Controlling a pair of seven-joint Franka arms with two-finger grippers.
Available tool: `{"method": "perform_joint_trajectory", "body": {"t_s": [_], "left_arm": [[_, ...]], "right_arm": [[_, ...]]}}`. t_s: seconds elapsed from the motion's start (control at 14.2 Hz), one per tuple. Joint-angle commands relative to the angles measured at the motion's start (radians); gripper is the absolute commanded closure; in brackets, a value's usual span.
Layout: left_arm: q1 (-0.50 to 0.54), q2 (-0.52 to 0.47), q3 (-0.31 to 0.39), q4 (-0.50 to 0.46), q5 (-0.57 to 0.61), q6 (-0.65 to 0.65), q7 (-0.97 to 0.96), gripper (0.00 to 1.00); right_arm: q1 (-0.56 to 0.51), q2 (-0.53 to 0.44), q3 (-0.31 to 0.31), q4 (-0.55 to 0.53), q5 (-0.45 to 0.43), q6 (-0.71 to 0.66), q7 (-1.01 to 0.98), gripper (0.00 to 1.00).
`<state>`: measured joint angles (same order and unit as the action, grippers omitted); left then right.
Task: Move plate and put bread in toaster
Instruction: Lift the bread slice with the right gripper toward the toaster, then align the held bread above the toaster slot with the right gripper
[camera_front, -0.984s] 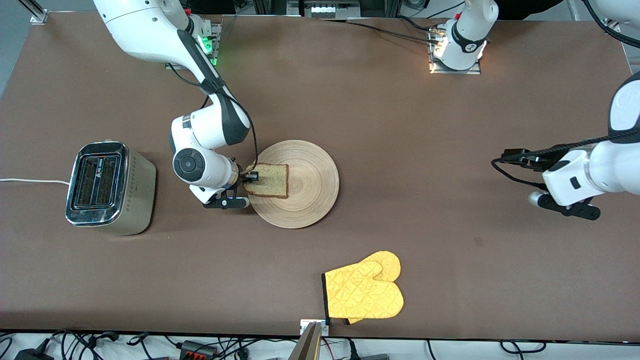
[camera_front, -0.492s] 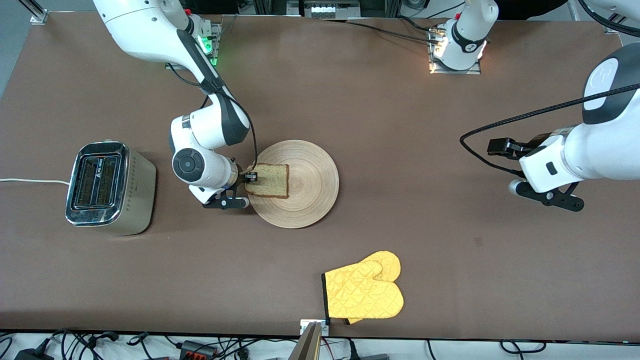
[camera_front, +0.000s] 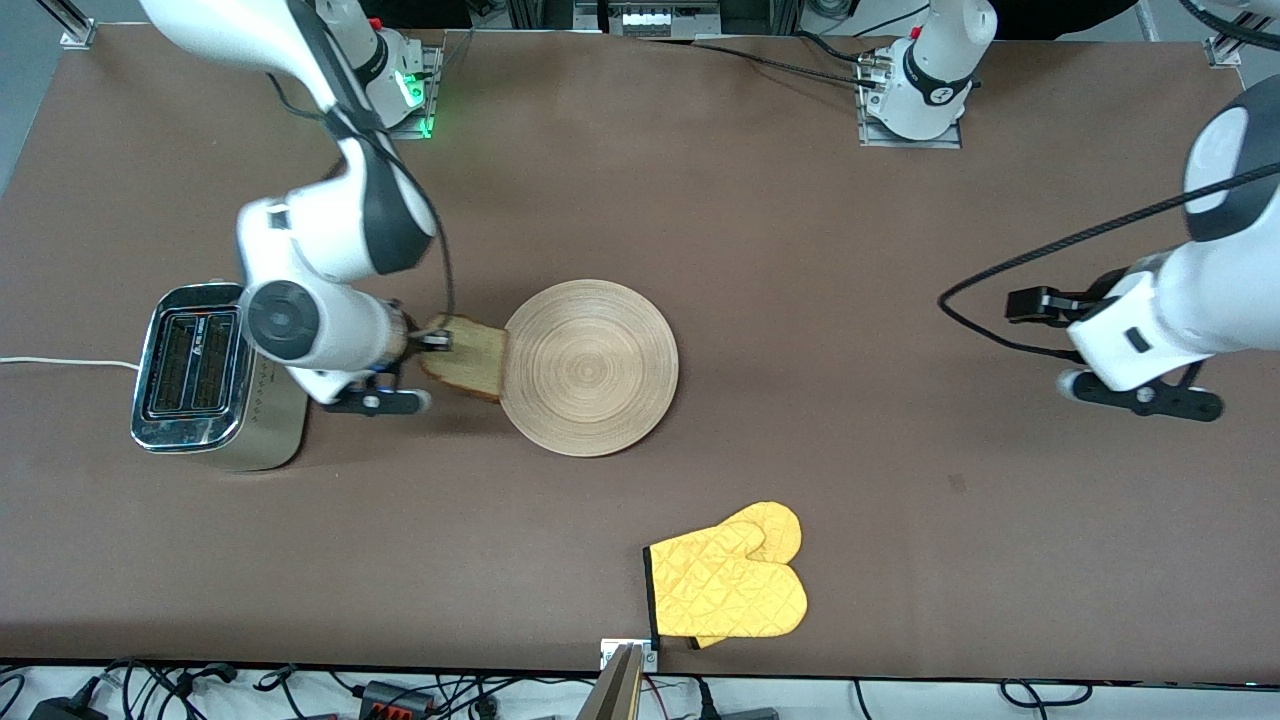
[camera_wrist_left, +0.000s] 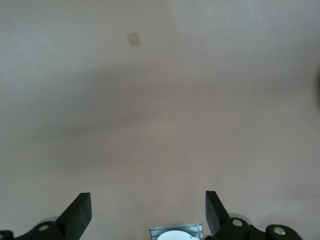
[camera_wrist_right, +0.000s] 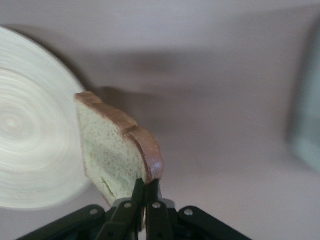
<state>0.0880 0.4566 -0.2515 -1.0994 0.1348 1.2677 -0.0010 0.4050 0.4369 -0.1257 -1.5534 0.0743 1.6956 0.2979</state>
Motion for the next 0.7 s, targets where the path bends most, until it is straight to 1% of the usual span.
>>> {"method": "perform_joint_trajectory", "body": {"t_s": [0.0, 0.07, 0.14, 0.21, 0.28, 0.42, 0.49, 0.56, 0.63], "left_arm": [[0.074, -0.211, -0.005, -0.303, -0.043, 0.152, -0.031, 0.0], [0.078, -0.266, -0.003, -0.383, -0.046, 0.195, -0.071, 0.0], [0.078, -0.31, -0.005, -0.44, -0.058, 0.217, -0.117, 0.0], [0.078, -0.335, -0.005, -0.471, -0.099, 0.225, -0.143, 0.0], [0.078, -0.343, -0.003, -0.484, -0.112, 0.243, -0.143, 0.0], [0.068, -0.406, 0.006, -0.58, -0.112, 0.326, -0.142, 0.0], [0.064, -0.455, 0.006, -0.652, -0.112, 0.384, -0.142, 0.0], [0.061, -0.472, 0.006, -0.678, -0.112, 0.415, -0.136, 0.0], [0.061, -0.466, 0.006, -0.666, -0.112, 0.415, -0.137, 0.0]], "right_arm": [[0.001, -0.018, -0.061, 0.113, -0.071, -0.202, 0.006, 1.0], [0.003, -0.02, -0.089, 0.143, -0.1, -0.255, -0.002, 1.0], [0.001, -0.024, -0.107, 0.176, -0.138, -0.301, -0.011, 1.0], [0.001, -0.027, -0.117, 0.212, -0.19, -0.344, -0.026, 1.0], [0.0, -0.027, -0.12, 0.246, -0.25, -0.378, -0.052, 1.0], [0.0, -0.027, -0.12, 0.256, -0.362, -0.39, -0.103, 1.0], [0.005, -0.027, -0.12, 0.256, -0.431, -0.392, -0.133, 1.0], [0.003, -0.021, -0.117, 0.256, -0.508, -0.39, -0.172, 1.0], [0.005, -0.015, -0.117, 0.256, -0.548, -0.39, -0.201, 1.0]]}}
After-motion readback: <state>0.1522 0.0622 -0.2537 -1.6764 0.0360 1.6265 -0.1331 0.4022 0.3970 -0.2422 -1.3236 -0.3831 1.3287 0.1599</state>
